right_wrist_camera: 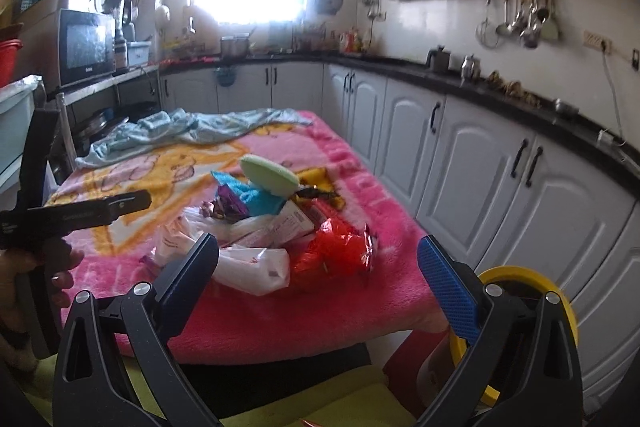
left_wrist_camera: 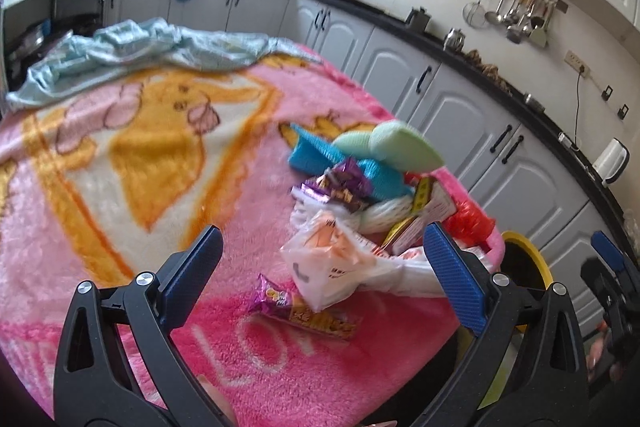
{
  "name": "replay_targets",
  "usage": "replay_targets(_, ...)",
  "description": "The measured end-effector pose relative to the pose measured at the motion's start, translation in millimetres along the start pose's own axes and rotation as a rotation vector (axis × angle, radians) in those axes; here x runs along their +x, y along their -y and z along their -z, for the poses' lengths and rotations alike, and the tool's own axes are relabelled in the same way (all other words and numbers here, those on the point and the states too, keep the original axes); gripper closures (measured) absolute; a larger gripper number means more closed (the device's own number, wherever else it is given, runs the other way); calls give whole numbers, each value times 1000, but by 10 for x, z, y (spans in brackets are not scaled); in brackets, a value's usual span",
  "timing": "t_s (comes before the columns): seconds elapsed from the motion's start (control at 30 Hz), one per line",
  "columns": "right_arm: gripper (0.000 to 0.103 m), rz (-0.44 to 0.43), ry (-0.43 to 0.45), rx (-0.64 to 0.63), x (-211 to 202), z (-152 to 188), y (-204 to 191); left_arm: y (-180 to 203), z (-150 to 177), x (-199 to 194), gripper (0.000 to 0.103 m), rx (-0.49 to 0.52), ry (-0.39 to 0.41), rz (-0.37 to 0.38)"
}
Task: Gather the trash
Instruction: 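Grasp the white plastic bag with the left tool while the right tool grasps the red bag, then carry both bags over the yellow bin and open both tools to drop them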
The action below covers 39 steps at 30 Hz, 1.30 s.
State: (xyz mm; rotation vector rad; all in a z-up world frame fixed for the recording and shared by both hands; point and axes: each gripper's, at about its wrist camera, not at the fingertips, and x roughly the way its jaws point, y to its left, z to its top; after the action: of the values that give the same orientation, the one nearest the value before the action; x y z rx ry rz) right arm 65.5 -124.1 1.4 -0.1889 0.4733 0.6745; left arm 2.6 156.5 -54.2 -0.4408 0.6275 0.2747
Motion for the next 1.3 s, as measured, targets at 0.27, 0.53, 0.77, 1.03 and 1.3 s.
replay_targets(0.27, 6, -48, -129, 35, 660, -4, 199, -87, 9, 326, 11, -10, -95, 38)
replay_targets(0.53, 19, -89, -205, 42, 1091, 35, 294, -212, 11, 574, 11, -54, -175, 43)
replay_targets(0.77, 56, -123, -277, 39, 1363, 71, 374, -192, 27, 637, 30, -72, -207, 104)
replay_targets(1.03, 85, -142, -282, 25, 1416, 99, 387, -112, 28, 625, 59, -50, -206, 128)
replay_targets(1.3, 93, -157, -235, 51, 1303, 35, 398, -92, -27, 495, 79, -16, -151, 134)
